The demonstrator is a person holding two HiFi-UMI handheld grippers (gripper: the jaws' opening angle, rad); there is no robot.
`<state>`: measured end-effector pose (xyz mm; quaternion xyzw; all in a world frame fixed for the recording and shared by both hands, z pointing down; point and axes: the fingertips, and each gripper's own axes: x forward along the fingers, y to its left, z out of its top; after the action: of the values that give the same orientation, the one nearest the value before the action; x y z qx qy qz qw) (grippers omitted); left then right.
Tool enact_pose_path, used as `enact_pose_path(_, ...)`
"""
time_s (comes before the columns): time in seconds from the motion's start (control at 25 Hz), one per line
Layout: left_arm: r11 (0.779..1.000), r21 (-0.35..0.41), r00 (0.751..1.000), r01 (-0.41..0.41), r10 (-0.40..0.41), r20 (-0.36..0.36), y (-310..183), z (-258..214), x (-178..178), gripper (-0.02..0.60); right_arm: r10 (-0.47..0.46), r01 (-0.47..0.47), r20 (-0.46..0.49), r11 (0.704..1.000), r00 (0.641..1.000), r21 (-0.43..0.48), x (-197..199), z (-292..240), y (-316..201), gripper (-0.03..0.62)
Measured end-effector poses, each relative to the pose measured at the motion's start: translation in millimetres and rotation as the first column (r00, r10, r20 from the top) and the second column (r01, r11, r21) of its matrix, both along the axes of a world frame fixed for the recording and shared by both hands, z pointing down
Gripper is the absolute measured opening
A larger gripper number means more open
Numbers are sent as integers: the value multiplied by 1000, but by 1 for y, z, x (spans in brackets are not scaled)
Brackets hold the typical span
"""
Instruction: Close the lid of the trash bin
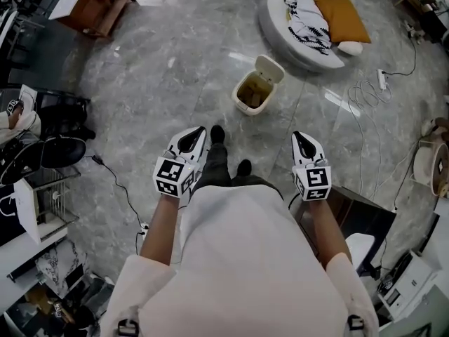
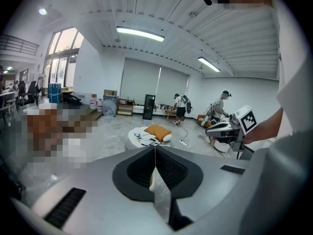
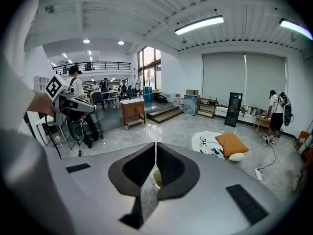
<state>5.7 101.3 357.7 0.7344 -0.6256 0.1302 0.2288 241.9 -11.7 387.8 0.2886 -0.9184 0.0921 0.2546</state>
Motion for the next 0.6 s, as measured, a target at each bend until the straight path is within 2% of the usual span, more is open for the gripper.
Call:
enact_pose_path(0.4,997,29,997,-76,77,-29,-52,4,-49,17,56,-55,-42,998,998,9,-40,1,-32,31)
enact_pose_path(0.6,991,18,990,-130,130,-44,-79,11,-71,17,89,-89,-66,996,994,3,-61,2,-50,31)
